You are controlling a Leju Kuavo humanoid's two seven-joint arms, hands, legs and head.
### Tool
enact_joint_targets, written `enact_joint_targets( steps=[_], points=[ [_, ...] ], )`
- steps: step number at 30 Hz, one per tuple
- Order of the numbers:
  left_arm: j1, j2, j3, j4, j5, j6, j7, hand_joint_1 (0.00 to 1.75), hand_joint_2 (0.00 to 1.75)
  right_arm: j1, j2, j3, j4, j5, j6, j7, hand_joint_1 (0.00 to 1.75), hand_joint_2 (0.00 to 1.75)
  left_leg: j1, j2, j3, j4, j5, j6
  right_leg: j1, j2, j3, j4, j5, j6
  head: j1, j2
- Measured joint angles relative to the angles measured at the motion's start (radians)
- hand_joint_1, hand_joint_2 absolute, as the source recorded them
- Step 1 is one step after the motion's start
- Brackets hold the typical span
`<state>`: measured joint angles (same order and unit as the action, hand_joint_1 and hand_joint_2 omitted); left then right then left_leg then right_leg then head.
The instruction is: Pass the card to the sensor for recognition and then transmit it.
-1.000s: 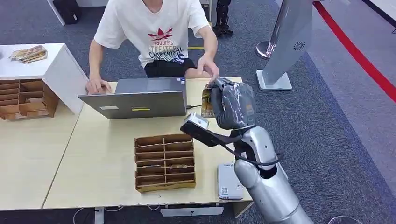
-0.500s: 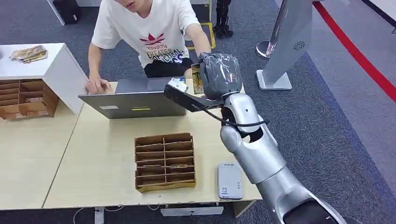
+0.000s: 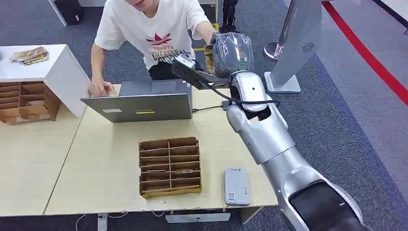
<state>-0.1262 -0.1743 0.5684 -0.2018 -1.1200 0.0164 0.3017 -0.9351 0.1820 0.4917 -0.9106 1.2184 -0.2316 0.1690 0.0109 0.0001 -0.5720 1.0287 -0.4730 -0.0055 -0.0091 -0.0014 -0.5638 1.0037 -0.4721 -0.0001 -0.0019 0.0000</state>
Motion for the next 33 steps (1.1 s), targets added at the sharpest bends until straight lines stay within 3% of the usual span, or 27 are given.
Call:
enact_joint_targets(
  steps=[11, 12, 20, 27, 28, 33],
  points=[
    [0.0, 0.0, 0.0, 0.0, 0.013, 0.002, 0.006, 0.0, 0.0, 0.03, 0.026, -0.001, 0.06, -0.021, 0.037, -0.038, 0.0, 1.75, 0.0, 0.0, 0.0, 0.0, 0.0, 0.0, 0.0, 0.0, -0.001, 0.0, 0.0, 0.0, 0.0, 0.0],
    [0.0, 0.0, 0.0, 0.0, 0.015, 0.002, 0.006, 0.0, 0.0, 0.037, 0.027, -0.001, 0.06, -0.029, 0.041, -0.042, 0.0, 0.0, 0.0, 0.0, 0.0, 0.0, 0.0, 0.0, 0.0, 0.0, -0.001, 0.0, 0.0, 0.0, 0.0, 0.0],
    [0.001, 0.0, 0.0, 0.0, 0.03, 0.002, 0.006, 0.0, 0.0, 0.097, 0.034, -0.011, 0.026, -0.221, 0.096, -0.143, 0.0, 0.0, 0.0, 0.0, 0.0, 0.0, 0.0, 0.0, 0.0, 0.0, -0.001, 0.0, 0.0, 0.0, 0.0, 0.0],
    [0.009, 0.001, 0.0, 0.0, 0.067, 0.014, -0.014, 0.0, 0.0, 0.257, 0.034, -0.017, -0.201, -0.549, 0.15, -0.227, 0.0, 0.0, 0.0, 0.0, -0.001, 0.0, 0.0, 0.0, 0.0, 0.0, -0.001, 0.0, 0.0, 0.0, 0.0, 0.0],
    [0.012, 0.002, 0.0, 0.0, 0.074, 0.016, -0.017, 0.0, 0.0, 0.283, 0.032, -0.013, -0.246, -0.589, 0.154, -0.235, 0.0, 1.75, 0.0, 0.0, -0.001, 0.0, 0.0, 0.0, 0.0, 0.0, -0.002, 0.0, 0.0, 0.0, 0.0, 0.0],
    [0.026, 0.003, 0.003, 0.0, 0.096, 0.023, -0.032, 0.0, 0.0, 0.407, 0.008, 0.029, -0.406, -0.667, 0.151, -0.264, 0.0, 1.75, 0.0, 0.0, -0.002, 0.0, 0.0, 0.0, 0.0, 0.0, -0.003, 0.0, 0.0, 0.0, 0.0, 0.0]
  ],
)
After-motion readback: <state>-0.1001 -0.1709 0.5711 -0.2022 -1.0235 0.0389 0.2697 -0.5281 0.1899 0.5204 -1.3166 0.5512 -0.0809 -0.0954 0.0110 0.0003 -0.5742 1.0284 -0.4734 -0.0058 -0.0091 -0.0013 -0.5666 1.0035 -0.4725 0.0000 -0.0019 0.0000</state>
